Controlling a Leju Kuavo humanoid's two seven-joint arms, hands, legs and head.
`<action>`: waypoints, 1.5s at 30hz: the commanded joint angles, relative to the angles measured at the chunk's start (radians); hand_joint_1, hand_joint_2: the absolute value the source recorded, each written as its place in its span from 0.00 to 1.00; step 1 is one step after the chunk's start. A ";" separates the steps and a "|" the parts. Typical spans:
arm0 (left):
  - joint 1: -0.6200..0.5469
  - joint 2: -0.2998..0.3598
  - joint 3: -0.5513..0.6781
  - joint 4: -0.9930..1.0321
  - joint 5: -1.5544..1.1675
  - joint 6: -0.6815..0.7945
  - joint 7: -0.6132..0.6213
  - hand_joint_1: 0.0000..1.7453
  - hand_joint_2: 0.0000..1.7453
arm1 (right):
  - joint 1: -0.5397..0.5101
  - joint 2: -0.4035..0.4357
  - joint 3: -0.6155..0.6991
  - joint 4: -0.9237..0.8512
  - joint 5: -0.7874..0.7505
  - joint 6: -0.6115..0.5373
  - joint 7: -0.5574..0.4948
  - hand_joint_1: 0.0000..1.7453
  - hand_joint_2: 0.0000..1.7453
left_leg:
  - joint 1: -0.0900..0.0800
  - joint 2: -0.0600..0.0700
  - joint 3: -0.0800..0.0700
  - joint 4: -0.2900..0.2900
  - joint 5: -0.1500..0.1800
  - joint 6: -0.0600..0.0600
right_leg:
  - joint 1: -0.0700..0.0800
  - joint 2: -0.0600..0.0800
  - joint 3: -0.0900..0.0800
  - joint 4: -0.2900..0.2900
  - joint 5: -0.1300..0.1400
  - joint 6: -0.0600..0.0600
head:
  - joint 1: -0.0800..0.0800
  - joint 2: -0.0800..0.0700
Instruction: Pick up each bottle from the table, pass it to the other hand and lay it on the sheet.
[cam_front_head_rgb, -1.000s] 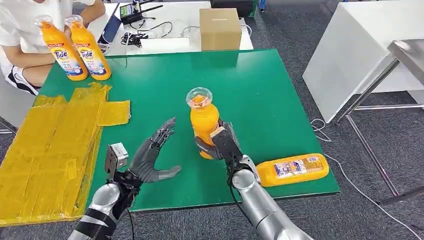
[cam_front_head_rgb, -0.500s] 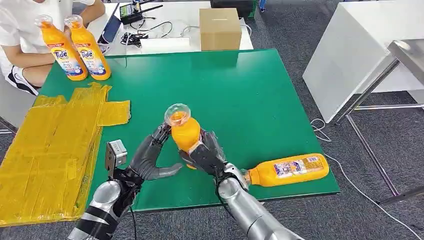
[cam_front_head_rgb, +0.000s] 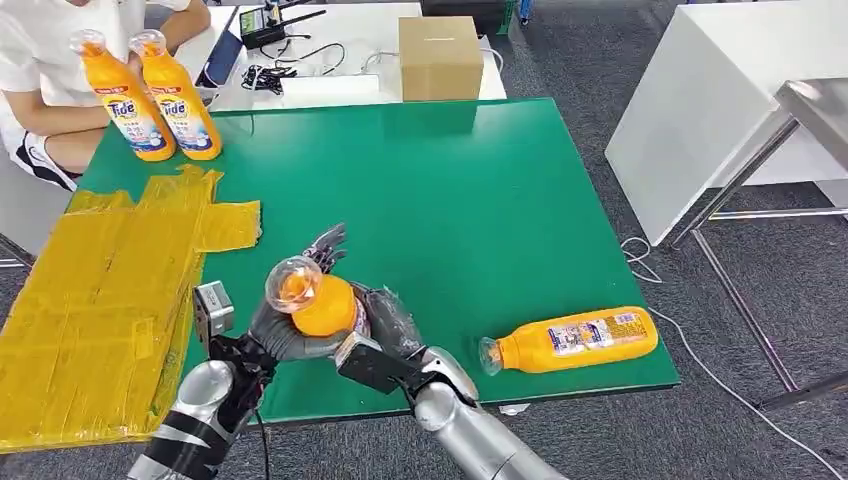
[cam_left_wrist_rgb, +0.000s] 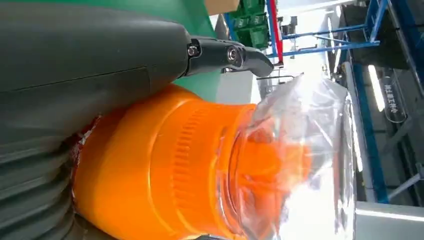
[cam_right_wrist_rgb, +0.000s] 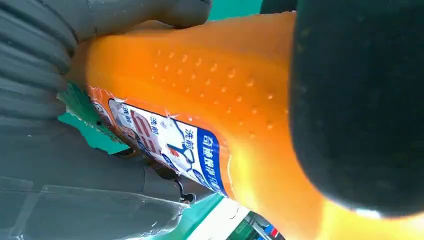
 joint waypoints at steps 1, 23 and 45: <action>-0.026 0.030 0.047 0.041 0.003 0.021 0.000 0.00 1.00 | 0.036 -0.061 0.179 -0.211 0.019 -0.020 0.001 1.00 1.00 | 0.000 0.002 0.005 0.000 -0.003 -0.001 | 0.000 0.001 0.005 0.000 -0.002 0.000 | 0.000 0.000; -0.006 0.002 0.085 0.019 0.025 0.038 -0.020 1.00 1.00 | 0.029 -0.072 0.151 -0.203 -0.007 -0.065 0.025 1.00 1.00 | 0.000 0.002 0.003 -0.001 -0.002 -0.002 | 0.000 0.001 0.003 0.000 -0.001 0.000 | 0.000 0.000; 0.010 0.018 0.147 -0.018 0.008 0.133 -0.011 1.00 1.00 | 0.084 -0.120 0.066 -0.323 -0.004 -0.153 0.037 0.00 1.00 | 0.000 0.001 0.004 0.000 -0.003 -0.002 | 0.000 0.000 0.004 -0.001 -0.002 0.000 | 0.000 0.000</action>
